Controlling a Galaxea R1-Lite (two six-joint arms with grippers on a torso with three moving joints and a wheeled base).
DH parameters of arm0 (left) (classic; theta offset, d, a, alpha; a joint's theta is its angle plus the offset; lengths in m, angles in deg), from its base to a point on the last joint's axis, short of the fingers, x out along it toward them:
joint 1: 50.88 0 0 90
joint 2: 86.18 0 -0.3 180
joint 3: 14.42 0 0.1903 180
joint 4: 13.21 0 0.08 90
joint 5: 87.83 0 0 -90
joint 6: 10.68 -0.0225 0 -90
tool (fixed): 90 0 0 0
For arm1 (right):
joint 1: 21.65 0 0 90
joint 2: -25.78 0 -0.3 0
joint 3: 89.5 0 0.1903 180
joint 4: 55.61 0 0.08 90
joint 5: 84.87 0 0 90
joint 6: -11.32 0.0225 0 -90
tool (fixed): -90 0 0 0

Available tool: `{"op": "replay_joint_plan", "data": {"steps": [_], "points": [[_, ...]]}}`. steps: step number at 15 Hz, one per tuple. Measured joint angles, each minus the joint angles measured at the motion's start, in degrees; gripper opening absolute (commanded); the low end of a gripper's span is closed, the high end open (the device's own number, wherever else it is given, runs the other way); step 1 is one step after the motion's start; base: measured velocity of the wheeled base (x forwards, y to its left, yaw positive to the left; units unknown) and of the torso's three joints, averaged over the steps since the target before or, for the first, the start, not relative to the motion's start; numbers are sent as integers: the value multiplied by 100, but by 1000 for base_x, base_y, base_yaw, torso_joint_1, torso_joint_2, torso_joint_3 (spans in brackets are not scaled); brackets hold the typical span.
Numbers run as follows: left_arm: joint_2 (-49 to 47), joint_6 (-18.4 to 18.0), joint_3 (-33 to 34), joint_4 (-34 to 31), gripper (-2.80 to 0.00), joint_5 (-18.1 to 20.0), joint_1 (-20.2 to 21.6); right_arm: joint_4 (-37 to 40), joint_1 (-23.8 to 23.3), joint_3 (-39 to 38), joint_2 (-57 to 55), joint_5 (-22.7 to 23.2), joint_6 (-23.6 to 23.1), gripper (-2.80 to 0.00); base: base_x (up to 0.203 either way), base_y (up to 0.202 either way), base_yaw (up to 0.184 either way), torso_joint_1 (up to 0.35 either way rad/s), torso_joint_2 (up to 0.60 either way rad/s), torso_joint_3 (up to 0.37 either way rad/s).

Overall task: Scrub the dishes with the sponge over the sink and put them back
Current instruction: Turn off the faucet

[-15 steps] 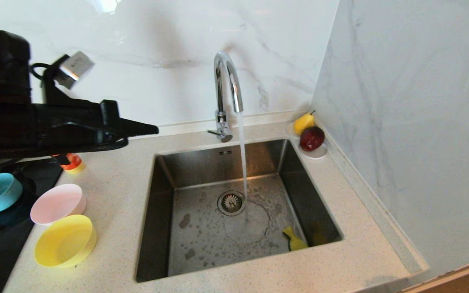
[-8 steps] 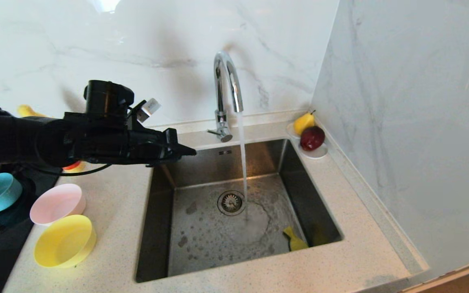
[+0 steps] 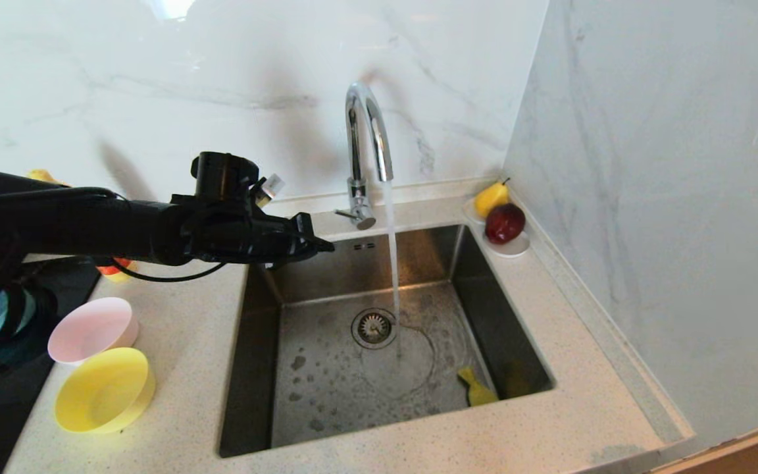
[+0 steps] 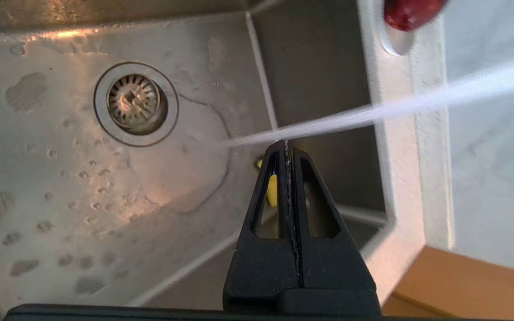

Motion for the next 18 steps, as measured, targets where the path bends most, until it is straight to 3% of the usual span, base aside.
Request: {"op": "replay_joint_plan", "data": {"steps": [6,10,18], "points": [[-709,389,-900,29,-280,-406,0,0,0,0,0,-2,0,-280,0,0,0,0,0,0],[-1010,933,-1354,313,-280,-417,0,0,0,0,0,-2,1,-280,0,0,0,0,0,0],[-1476,1432,-2116,443,-280,-441,0,0,0,0,0,1,1,-280,0,0,0,0,0,0]]}}
